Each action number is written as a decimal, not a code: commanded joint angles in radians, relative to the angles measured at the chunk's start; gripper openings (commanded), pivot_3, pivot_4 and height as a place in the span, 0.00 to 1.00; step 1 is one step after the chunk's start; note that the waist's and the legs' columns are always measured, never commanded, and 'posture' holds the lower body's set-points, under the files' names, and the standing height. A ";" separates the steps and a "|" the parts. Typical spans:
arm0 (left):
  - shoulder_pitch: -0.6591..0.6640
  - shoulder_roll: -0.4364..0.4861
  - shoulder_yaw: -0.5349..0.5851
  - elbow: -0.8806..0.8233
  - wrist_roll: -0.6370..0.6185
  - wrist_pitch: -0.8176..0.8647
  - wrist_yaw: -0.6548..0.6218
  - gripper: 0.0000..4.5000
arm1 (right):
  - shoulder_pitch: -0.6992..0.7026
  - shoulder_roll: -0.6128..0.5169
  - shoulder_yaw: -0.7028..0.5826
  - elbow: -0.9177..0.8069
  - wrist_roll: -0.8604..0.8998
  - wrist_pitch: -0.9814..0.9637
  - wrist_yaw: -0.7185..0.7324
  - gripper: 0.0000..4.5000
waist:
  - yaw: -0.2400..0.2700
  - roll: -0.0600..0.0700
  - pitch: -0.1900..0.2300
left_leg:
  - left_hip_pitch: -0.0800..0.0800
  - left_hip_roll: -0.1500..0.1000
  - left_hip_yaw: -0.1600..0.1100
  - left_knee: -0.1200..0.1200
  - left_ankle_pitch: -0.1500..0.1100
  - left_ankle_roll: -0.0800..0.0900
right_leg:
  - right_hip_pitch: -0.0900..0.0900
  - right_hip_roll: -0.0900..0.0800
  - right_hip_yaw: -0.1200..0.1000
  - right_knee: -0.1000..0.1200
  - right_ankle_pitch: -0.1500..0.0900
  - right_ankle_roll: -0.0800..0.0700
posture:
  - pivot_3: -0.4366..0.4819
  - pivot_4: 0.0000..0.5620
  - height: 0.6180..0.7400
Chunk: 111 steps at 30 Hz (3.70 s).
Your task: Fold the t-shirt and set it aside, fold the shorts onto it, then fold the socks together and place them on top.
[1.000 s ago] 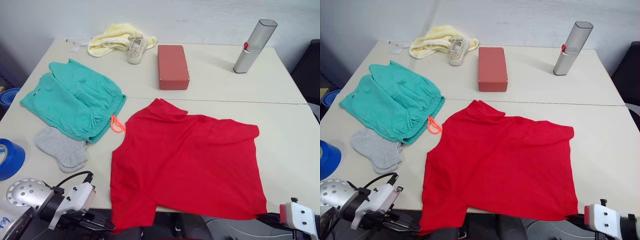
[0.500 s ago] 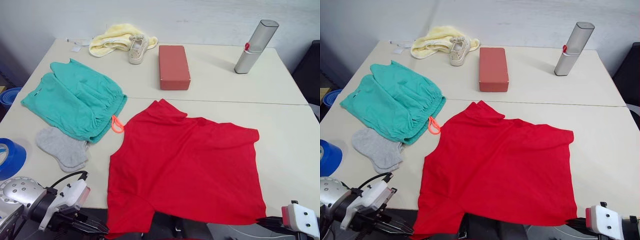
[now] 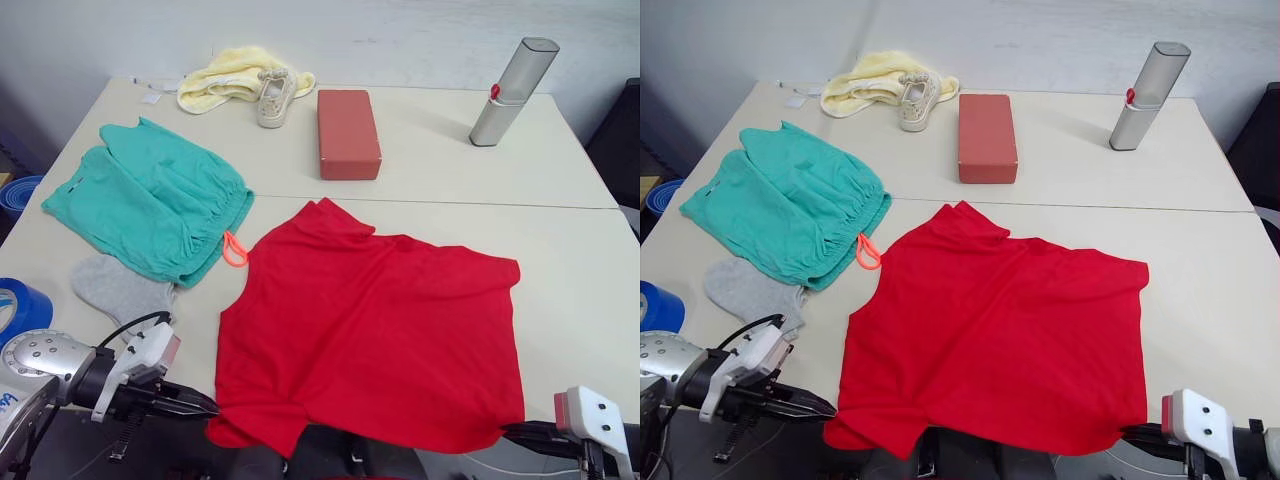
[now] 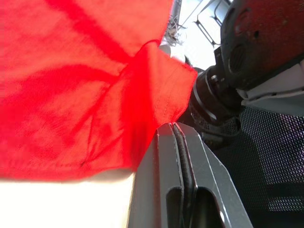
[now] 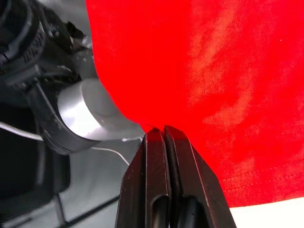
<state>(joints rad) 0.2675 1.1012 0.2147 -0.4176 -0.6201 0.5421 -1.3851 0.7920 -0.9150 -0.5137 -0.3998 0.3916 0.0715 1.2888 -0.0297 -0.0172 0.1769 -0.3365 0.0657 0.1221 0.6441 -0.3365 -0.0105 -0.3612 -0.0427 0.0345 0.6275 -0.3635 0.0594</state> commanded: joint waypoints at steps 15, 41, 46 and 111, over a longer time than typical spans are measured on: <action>-0.281 -0.092 -0.088 0.079 -0.033 0.274 0.252 0.00 | -0.190 -0.020 -0.033 -0.011 0.082 0.301 -0.061 0.00 | 0.001 0.000 0.000 | -0.005 0.000 0.000 0.001 0.001 -0.002 | -0.005 0.000 0.000 0.001 0.008 0.015 | 0.48 0.27 1.00; -0.388 -0.266 -0.048 0.131 0.014 0.219 0.505 0.33 | -0.290 0.045 -0.029 -0.054 0.090 0.415 -0.221 0.13 | 0.002 0.000 0.000 | -0.016 -0.002 -0.001 0.008 0.008 -0.005 | -0.016 0.001 0.000 0.010 0.011 0.021 | 0.48 0.27 1.00; -0.364 -0.334 0.097 0.080 -0.087 0.117 0.453 0.48 | -0.263 0.095 -0.163 -0.065 0.143 0.357 -0.196 0.51 | 0.002 -0.001 0.000 | -0.016 -0.002 -0.001 0.009 0.008 -0.005 | -0.016 0.002 0.000 0.010 0.011 0.021 | 0.48 0.27 1.00; -0.133 -0.259 -0.181 0.187 0.486 -0.636 0.285 0.96 | -0.253 0.089 0.181 0.191 -0.226 -0.284 -0.158 0.73 | -0.002 -0.004 -0.002 | -0.012 -0.001 -0.001 0.006 0.009 0.001 | -0.014 0.000 0.000 0.012 0.012 0.018 | 0.48 0.27 1.00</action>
<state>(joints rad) 0.1320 0.8374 0.0420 -0.2291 -0.1629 -0.1078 -1.1265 0.5435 -0.8143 -0.3388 -0.2435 0.1910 -0.1966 1.1421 -0.0316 -0.0210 0.1747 -0.3472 0.0642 0.1213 0.6503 -0.3270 -0.0087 -0.3740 -0.0427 0.0351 0.6402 -0.3510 0.0777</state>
